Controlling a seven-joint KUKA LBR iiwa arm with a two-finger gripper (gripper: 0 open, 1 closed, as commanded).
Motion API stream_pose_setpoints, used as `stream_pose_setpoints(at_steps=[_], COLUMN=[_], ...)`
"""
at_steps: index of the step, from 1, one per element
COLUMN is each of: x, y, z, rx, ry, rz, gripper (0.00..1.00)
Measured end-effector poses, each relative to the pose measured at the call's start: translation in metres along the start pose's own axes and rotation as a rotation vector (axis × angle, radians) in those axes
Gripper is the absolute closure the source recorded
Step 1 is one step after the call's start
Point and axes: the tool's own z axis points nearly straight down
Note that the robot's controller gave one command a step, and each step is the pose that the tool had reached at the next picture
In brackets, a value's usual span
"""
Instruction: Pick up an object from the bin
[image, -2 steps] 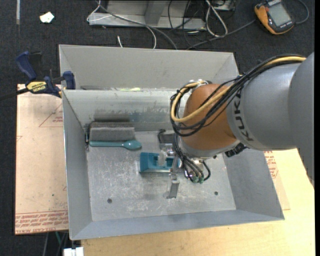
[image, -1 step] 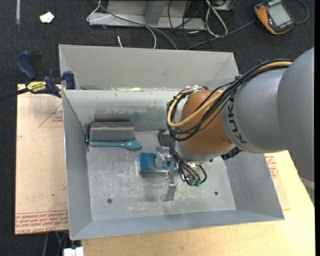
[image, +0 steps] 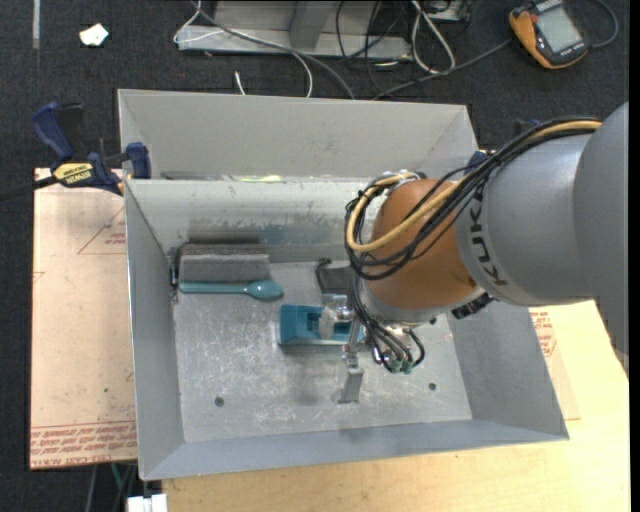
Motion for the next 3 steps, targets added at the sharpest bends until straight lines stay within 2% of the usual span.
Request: stream_pose_setpoints(at_steps=[1,2,3], x=[-0.061,-0.108,-0.099], y=[-0.014,-0.018,-0.019], z=[0.019,0.044,0.043], rx=[-0.002,-0.001,-0.001], ry=[-0.016,-0.007,-0.005], rz=[0.032,0.035,0.037], gripper=[0.0,1.0,1.0])
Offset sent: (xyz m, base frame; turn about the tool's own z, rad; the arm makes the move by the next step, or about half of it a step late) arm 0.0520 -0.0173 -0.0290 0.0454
